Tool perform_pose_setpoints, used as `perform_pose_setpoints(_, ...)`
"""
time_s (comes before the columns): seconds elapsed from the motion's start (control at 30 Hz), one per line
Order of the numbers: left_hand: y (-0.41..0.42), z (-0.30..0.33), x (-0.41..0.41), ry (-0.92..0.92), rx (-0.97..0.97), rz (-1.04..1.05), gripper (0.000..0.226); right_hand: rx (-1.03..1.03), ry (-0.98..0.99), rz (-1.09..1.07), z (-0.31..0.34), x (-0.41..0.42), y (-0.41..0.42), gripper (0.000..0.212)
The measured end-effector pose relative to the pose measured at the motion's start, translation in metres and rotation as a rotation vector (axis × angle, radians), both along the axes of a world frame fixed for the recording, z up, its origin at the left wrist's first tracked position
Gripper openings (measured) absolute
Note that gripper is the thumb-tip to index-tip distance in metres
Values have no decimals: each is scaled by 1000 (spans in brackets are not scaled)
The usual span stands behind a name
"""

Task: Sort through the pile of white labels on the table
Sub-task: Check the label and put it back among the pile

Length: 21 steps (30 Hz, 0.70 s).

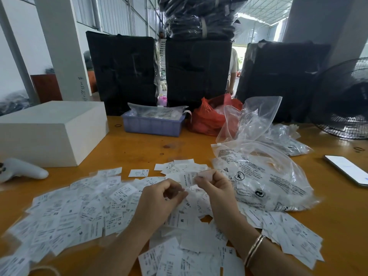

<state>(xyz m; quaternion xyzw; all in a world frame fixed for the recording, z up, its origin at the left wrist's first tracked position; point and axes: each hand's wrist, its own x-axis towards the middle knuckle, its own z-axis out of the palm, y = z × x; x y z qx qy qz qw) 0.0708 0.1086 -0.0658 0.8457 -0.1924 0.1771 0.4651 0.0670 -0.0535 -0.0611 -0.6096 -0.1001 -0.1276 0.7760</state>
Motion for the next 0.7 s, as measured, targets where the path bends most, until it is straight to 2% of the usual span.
perform_pose_setpoints(0.13, 0, 0, 0, -27, 13, 35, 20, -42, -22, -40, 0, -2, 2, 23)
perform_pose_setpoints(0.4, 3, -1, 1, -138, 46, 91, 11, 19, -43, -85, 2, -3, 0, 25)
perform_pose_setpoints(0.7, 2, 0, 1, -153, 57, 54, 15, -138, -72, -87, -4, 1, 2, 25)
